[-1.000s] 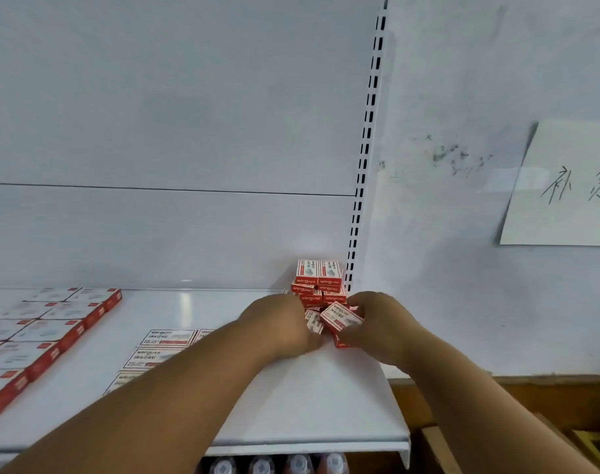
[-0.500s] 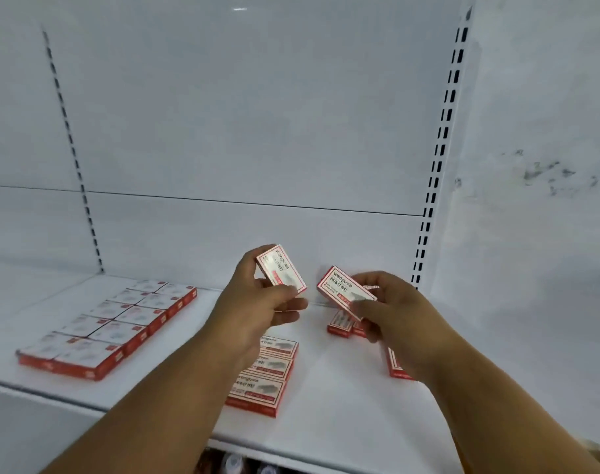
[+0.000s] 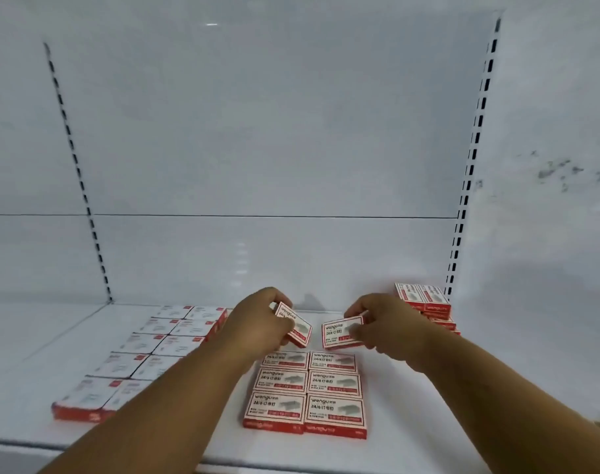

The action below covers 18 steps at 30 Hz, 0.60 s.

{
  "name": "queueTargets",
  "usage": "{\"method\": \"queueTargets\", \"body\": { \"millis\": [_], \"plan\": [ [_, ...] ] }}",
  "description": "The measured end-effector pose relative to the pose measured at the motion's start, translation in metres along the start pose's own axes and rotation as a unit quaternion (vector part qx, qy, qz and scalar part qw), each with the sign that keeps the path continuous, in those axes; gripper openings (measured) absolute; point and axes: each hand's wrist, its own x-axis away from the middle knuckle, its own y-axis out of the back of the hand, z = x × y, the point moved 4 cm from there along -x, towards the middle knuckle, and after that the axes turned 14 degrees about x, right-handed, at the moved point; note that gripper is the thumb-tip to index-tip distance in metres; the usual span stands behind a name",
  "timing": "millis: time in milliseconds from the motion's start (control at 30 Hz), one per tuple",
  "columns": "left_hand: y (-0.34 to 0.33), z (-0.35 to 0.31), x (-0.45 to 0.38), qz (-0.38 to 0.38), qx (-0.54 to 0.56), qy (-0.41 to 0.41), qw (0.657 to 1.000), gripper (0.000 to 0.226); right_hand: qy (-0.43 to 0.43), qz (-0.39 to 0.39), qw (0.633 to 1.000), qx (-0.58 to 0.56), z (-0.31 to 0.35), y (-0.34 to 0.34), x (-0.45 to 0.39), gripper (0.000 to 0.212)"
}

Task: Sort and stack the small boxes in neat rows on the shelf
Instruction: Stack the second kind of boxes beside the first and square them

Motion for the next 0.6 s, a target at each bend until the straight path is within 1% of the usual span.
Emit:
{"method": "queueTargets", "body": {
  "millis": [33,100,167,267,367,467,533,600],
  "plan": [
    [-0.001,0.001,-0.004,0.016,-0.069,-0.014,0.997,0.018,-0.009,-0.002,1.0,0.03,0.001,-0.005,-0.002,0.012],
    [-0.003,0.002,-0.008,0.053,-0.188,-0.032,0.98,0.018,-0.022,-0.007,0.996,0.084,0.001,-0.014,-0.004,0.014],
    [-0.005,0.006,-0.013,0.088,-0.259,-0.044,0.961,0.019,-0.031,-0.01,0.991,0.129,0.003,-0.019,-0.002,0.02],
    [-0.007,0.009,-0.019,0.113,-0.343,-0.077,0.929,0.026,-0.031,-0.017,0.977,0.209,0.009,-0.025,0.0,0.034],
    [-0.009,0.01,-0.018,0.142,-0.341,-0.125,0.921,0.028,-0.021,-0.041,0.963,0.265,0.017,-0.03,0.002,0.036],
    [-0.013,0.013,-0.012,0.183,-0.322,-0.168,0.914,0.029,0.01,-0.036,0.967,0.251,0.022,-0.035,0.006,0.031],
    [-0.012,0.015,-0.01,0.19,-0.318,-0.187,0.91,0.031,0.019,-0.034,0.972,0.232,0.023,-0.036,0.009,0.026],
    [-0.012,0.018,-0.008,0.192,-0.319,-0.21,0.904,0.033,0.026,-0.035,0.97,0.239,0.023,-0.037,0.011,0.025]
  ]
}}
